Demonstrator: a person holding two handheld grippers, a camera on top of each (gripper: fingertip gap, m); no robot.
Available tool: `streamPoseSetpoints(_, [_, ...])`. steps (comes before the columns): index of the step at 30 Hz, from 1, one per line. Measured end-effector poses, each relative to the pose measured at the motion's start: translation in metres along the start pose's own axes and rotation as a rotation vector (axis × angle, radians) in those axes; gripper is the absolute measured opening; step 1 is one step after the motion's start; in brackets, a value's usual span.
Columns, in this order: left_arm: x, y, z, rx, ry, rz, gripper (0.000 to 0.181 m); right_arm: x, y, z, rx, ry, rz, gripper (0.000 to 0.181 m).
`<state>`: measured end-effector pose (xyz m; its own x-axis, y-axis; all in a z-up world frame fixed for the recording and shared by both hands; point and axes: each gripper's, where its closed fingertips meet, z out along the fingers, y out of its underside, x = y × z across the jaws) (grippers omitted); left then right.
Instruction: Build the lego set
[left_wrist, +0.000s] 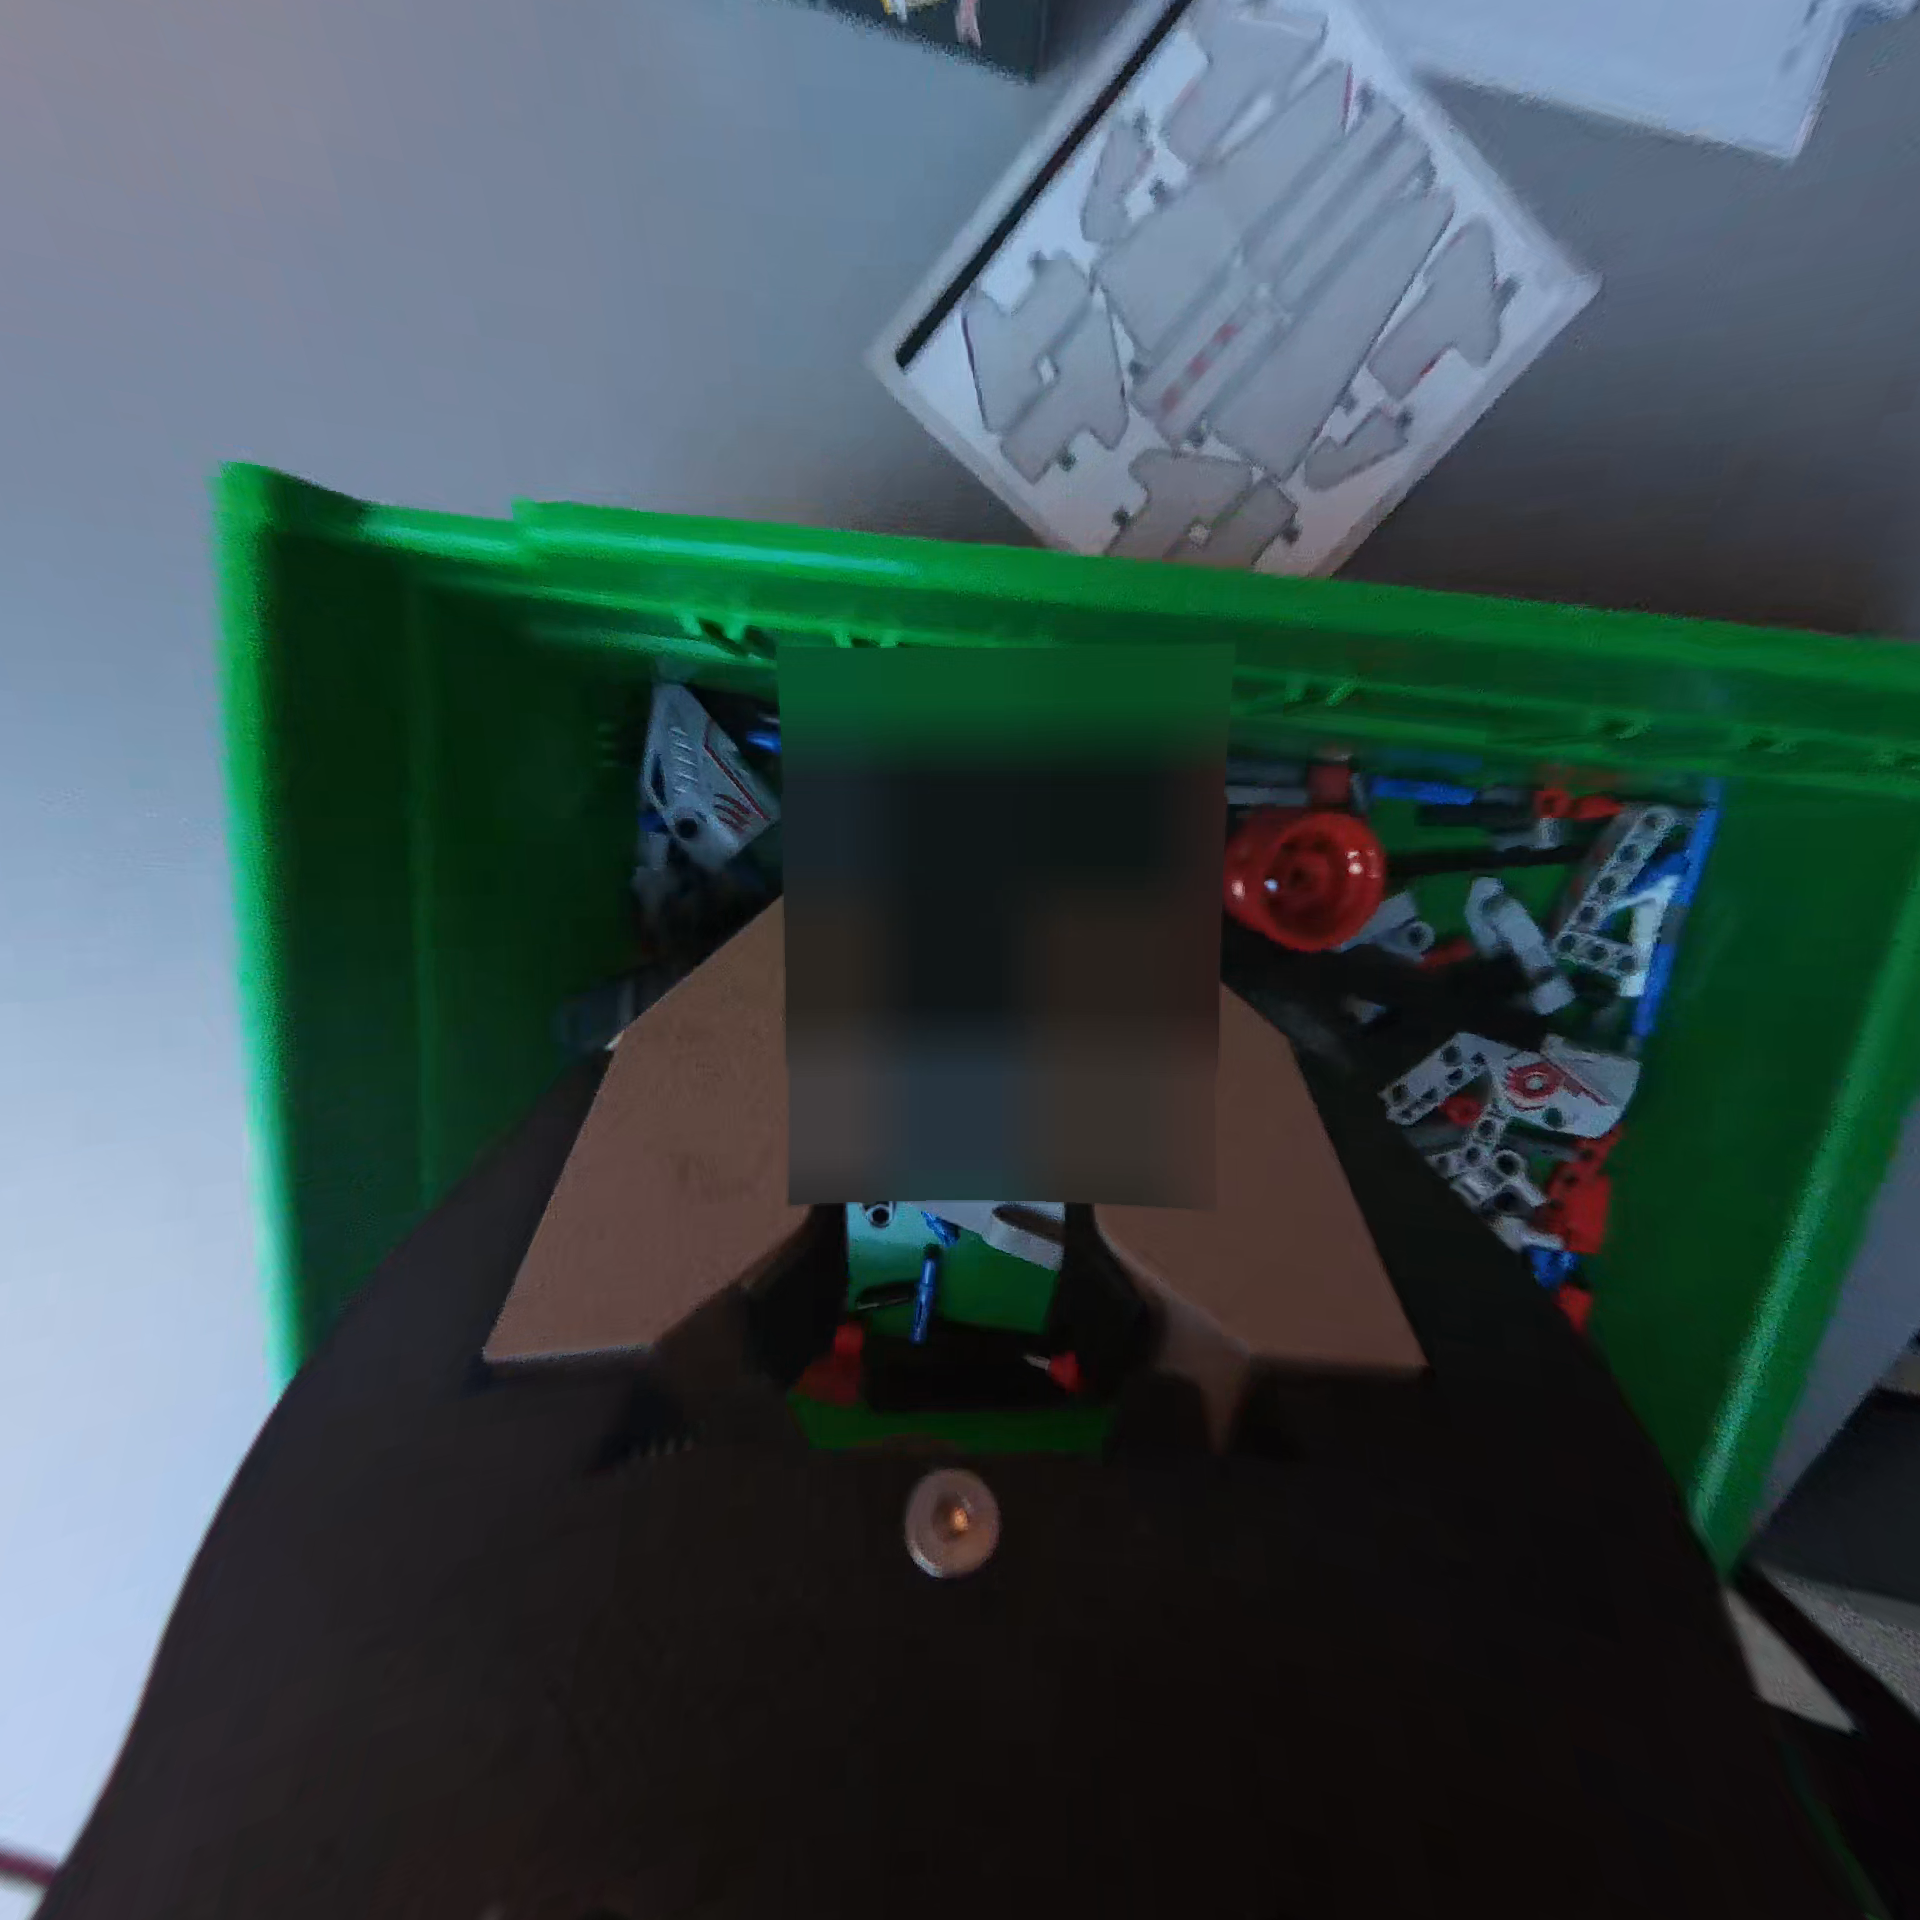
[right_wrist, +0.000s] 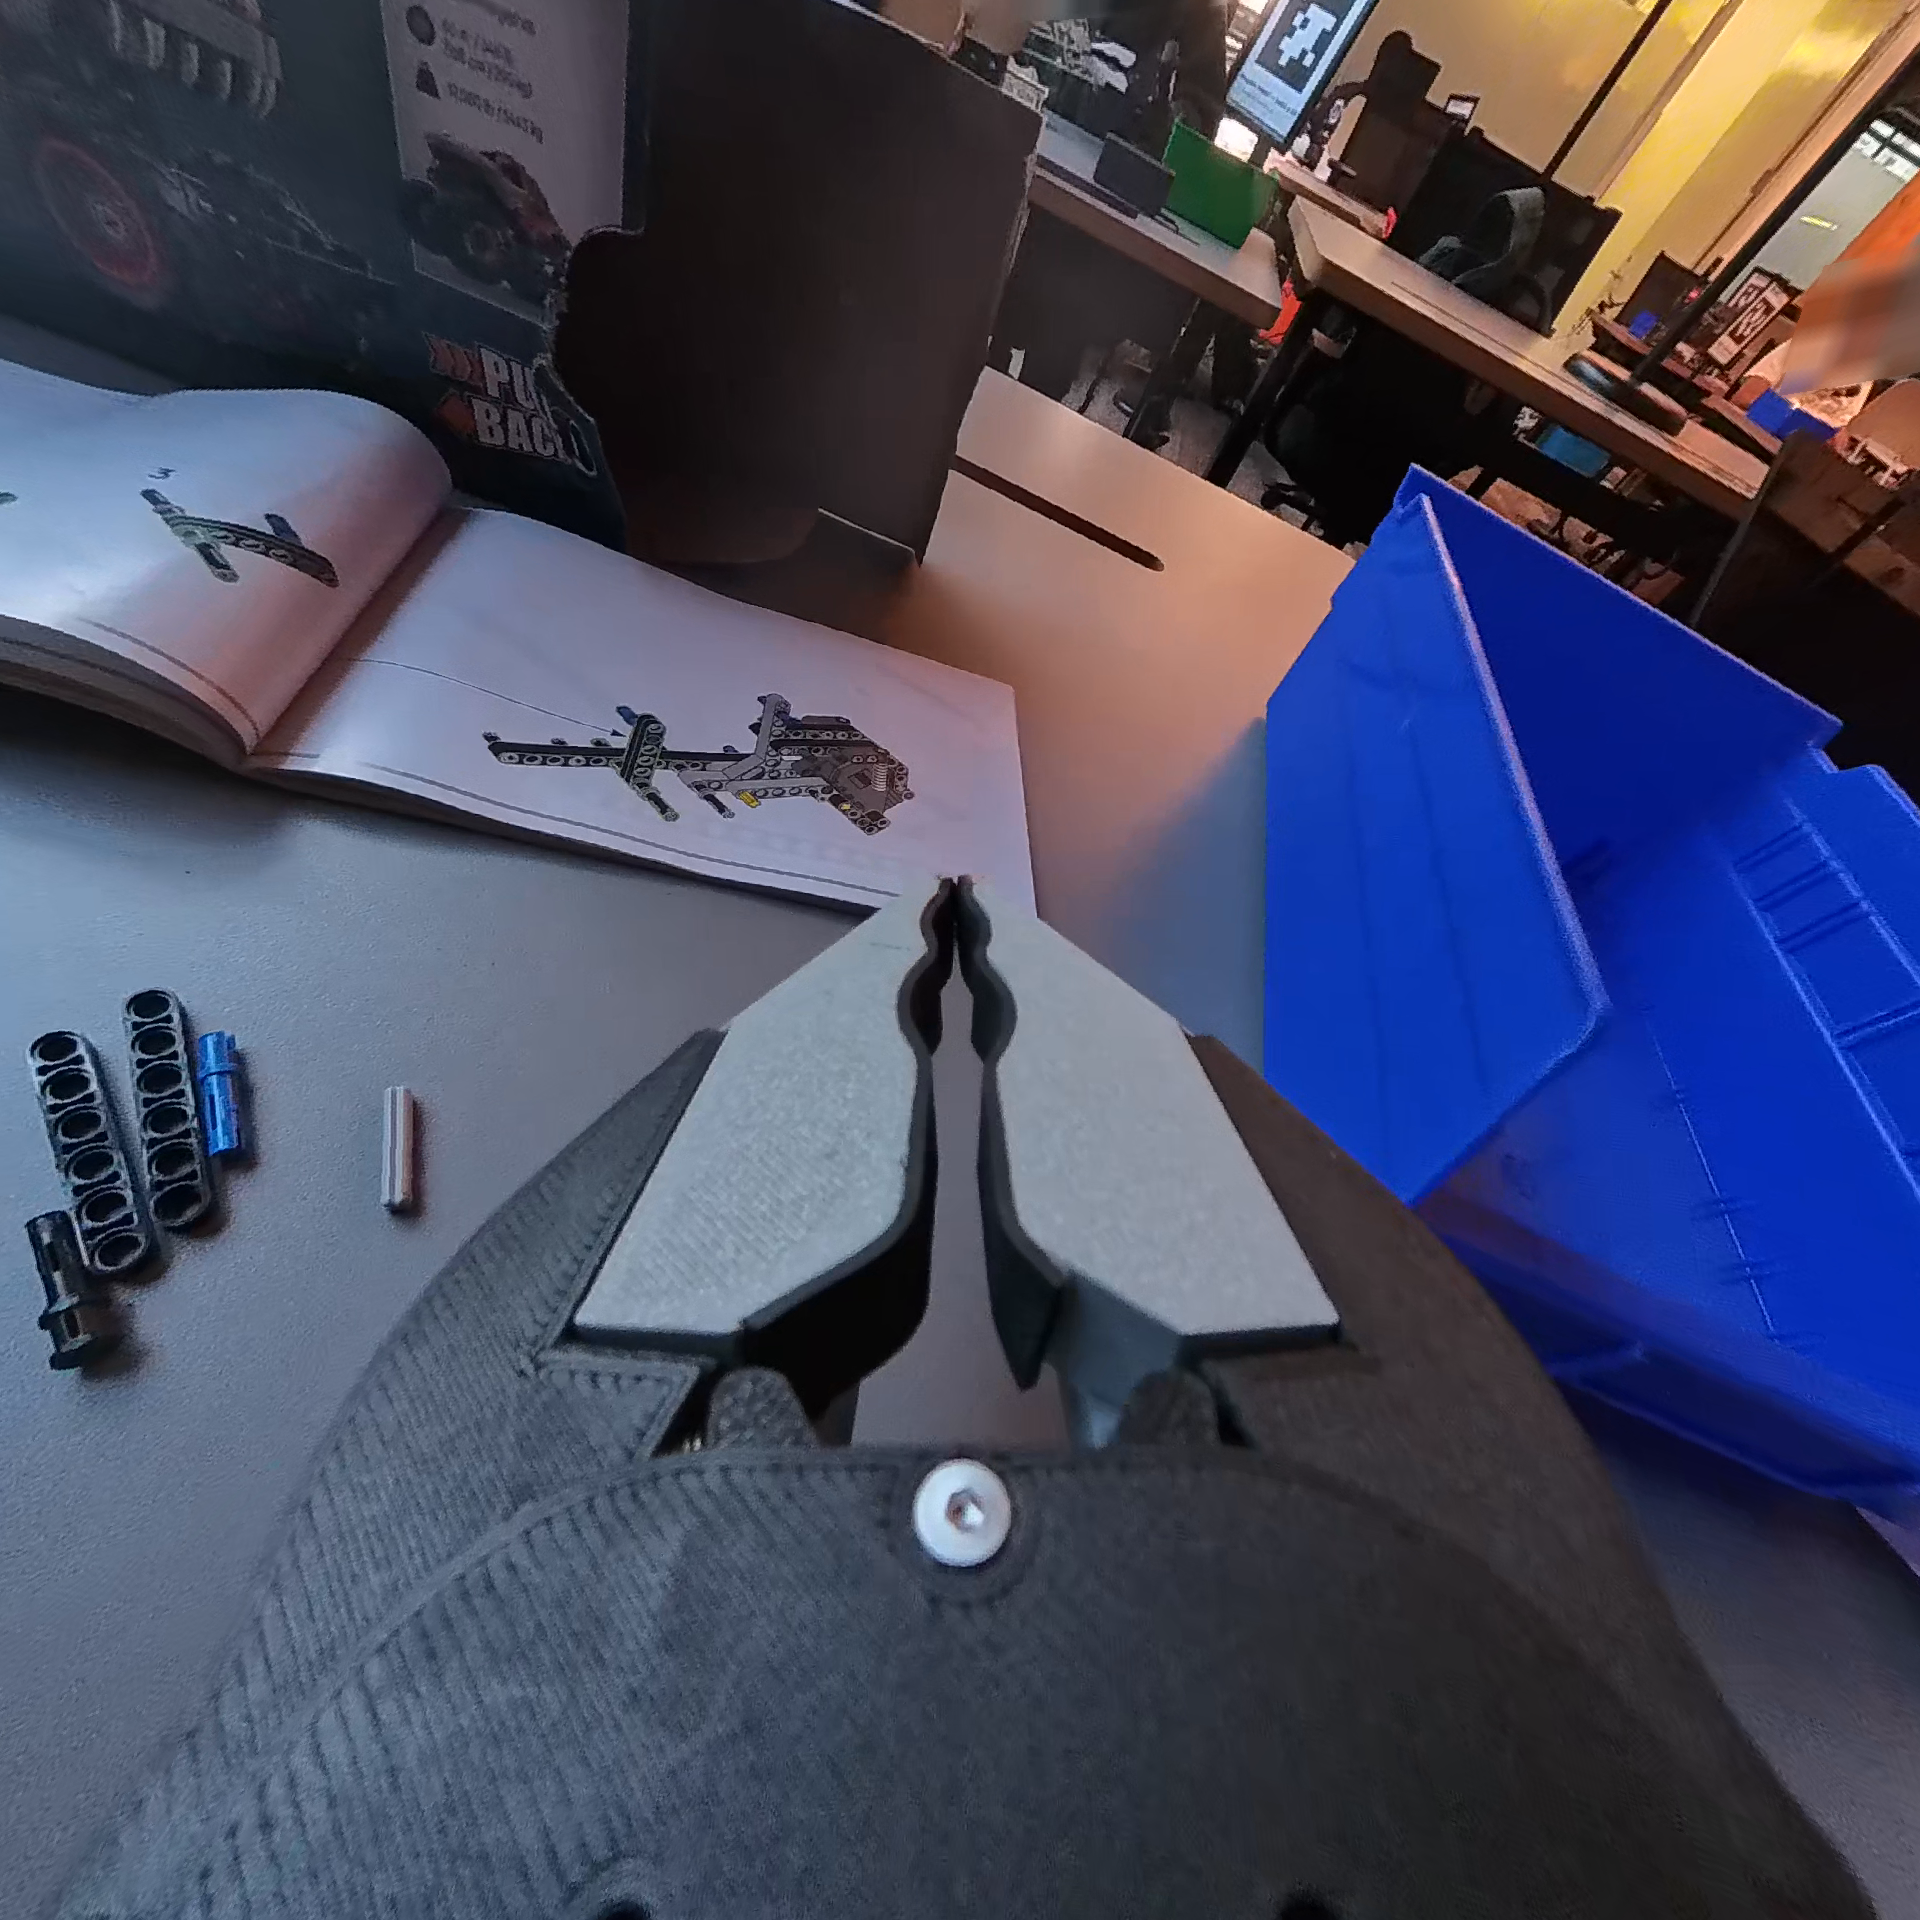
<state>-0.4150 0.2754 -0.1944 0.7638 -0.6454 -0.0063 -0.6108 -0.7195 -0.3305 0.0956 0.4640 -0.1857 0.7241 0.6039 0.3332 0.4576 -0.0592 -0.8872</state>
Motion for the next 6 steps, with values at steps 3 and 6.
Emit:
streamPoseSetpoints(3, [-0.004,0.014,0.017,-0.104,-0.044,0.011,0.041,0.0,0.0,0.0,-0.004,0.003,-0.006,0.0])
streamPoseSetpoints(6, [-0.012,0.023,0.012,-0.137,-0.063,-0.029,0.021,0.001,0.0,0.0,-0.002,0.004,-0.001,0.0])
